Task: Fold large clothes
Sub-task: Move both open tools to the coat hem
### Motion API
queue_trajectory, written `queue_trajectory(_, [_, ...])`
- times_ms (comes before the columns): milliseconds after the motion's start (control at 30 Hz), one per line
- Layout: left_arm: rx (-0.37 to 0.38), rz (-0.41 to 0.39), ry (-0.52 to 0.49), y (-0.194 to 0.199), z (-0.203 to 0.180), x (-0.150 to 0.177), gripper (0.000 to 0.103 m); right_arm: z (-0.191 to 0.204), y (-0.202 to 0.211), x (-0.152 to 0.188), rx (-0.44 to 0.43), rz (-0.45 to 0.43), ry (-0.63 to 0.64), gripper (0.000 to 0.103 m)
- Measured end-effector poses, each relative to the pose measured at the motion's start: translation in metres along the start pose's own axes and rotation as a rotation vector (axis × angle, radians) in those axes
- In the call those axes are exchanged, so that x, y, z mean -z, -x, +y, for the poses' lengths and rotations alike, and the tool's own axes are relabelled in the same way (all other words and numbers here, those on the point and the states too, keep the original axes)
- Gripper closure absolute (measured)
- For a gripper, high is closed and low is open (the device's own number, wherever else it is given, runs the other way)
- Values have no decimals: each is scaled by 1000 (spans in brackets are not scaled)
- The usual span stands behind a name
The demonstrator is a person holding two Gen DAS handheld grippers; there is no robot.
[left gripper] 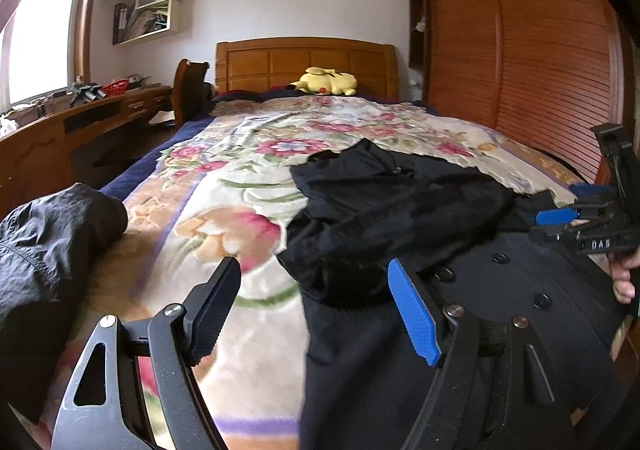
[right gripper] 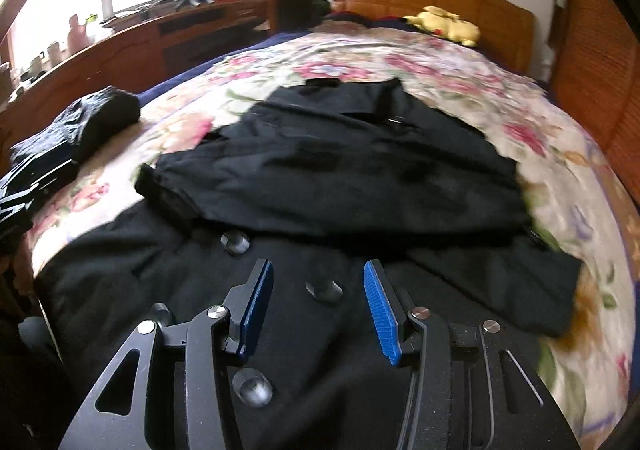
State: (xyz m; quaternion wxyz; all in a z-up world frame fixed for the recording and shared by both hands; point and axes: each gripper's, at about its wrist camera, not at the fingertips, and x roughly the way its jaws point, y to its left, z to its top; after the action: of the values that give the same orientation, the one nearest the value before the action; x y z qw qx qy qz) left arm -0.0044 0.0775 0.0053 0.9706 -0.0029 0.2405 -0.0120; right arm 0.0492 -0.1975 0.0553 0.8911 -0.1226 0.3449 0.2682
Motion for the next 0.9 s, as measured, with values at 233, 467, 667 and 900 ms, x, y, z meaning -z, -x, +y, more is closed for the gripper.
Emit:
queue_trajectory(233, [32, 15, -13, 18, -16, 16, 26, -17, 26, 44, 65, -6, -61, 54])
queue_trajectory(467, [33, 44, -21, 30, -23, 32, 26, -36, 59, 81, 127, 1, -104, 54])
queue_trajectory(667, [36, 62, -17, 41, -16, 44, 26, -59, 77, 99, 189, 9, -153, 48])
queue_trajectory(900, [14, 111, -38, 44, -6, 59, 40, -73, 95, 122, 221, 20, -199, 47])
